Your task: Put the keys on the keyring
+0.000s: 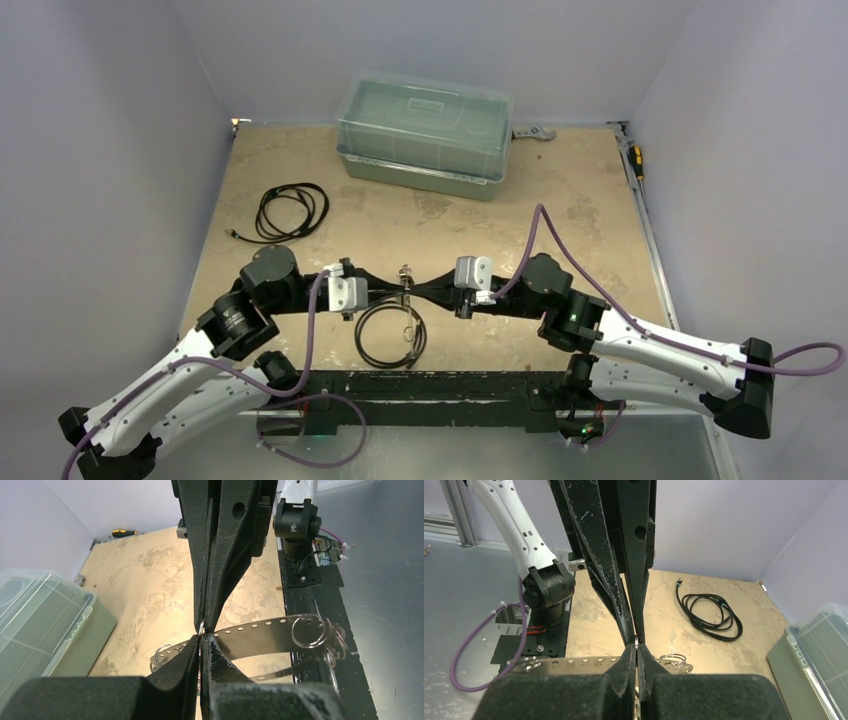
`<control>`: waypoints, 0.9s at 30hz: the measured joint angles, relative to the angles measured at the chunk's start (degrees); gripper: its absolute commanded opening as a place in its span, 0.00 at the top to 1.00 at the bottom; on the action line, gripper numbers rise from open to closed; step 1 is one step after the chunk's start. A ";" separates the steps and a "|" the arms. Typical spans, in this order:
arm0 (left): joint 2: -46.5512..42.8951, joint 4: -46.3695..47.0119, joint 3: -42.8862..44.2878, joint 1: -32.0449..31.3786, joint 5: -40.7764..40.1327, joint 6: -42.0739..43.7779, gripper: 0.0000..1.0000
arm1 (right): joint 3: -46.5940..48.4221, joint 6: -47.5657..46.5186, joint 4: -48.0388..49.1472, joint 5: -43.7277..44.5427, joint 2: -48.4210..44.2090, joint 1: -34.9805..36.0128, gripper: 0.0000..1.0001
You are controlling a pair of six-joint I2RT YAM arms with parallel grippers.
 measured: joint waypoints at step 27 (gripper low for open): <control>2.56 -15.96 6.88 0.15 -4.57 7.56 1.00 | 1.18 -0.46 -0.33 0.42 1.44 0.00 0.55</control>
